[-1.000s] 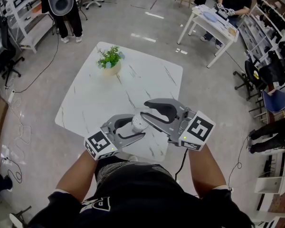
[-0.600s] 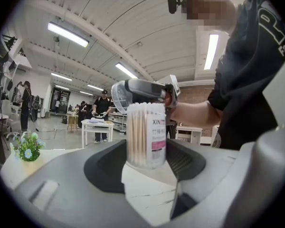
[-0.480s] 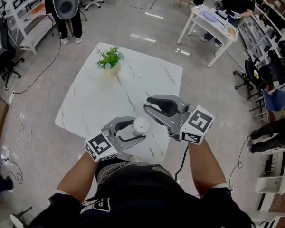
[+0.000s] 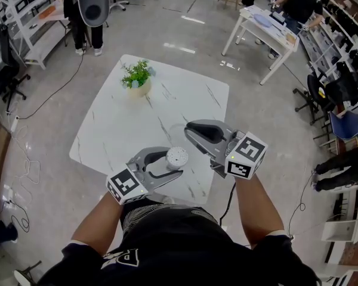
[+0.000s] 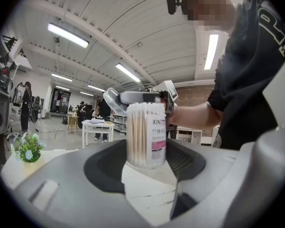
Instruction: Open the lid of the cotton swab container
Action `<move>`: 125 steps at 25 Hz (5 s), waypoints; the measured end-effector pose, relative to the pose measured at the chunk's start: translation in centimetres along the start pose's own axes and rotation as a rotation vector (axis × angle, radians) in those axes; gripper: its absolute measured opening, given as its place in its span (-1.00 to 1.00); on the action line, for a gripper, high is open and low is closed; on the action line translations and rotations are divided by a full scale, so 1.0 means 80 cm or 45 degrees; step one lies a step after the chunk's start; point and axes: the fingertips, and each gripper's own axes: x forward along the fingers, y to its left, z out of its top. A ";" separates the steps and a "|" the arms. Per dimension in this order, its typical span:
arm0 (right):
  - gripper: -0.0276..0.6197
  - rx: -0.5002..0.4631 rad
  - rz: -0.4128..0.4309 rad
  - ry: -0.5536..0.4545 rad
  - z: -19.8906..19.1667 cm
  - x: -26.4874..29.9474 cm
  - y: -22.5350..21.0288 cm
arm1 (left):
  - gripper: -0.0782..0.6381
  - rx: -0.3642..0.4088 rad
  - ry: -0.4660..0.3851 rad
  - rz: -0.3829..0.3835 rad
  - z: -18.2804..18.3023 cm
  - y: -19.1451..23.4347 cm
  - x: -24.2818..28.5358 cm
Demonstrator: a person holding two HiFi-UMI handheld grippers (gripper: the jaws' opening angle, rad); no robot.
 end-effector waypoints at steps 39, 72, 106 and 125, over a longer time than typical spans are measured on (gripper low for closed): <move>-0.79 0.108 -0.160 -0.062 0.002 -0.004 -0.030 | 0.08 0.018 -0.001 0.331 -0.008 0.070 -0.017; -0.91 0.157 -0.589 0.120 -0.144 -0.058 -0.034 | 0.07 -0.034 0.079 0.569 -0.036 0.108 -0.059; -0.91 0.187 -0.598 0.111 -0.150 -0.072 -0.033 | 0.07 -0.030 0.034 0.563 -0.026 0.102 -0.062; -0.91 0.185 -0.586 0.109 -0.145 -0.069 -0.029 | 0.07 -0.017 0.021 0.565 -0.015 0.103 -0.063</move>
